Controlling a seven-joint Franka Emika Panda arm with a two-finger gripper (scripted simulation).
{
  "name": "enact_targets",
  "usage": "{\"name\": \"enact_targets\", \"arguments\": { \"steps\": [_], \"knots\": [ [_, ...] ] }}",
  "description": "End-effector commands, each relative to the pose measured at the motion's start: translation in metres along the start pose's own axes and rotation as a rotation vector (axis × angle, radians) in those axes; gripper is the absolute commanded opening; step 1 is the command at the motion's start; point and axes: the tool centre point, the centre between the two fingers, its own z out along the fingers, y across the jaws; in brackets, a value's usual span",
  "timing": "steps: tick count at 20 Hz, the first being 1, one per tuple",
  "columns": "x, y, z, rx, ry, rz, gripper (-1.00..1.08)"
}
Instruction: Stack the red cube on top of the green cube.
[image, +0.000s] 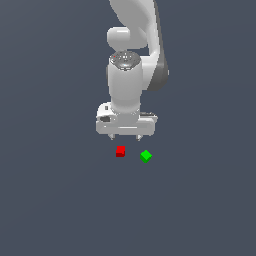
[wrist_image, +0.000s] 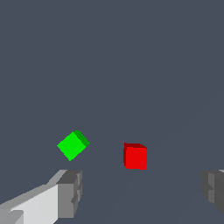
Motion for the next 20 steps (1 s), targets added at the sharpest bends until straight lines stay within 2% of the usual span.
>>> {"name": "enact_targets", "arguments": {
  "steps": [1,7,20],
  "knots": [
    [0.0,0.0,0.0,0.0,0.0,0.0,1.0],
    [-0.005,0.004,0.016,0.001,-0.01,0.009,1.0],
    [-0.039,0.026,0.11,0.006,-0.069,0.063,1.0]
  ]
}}
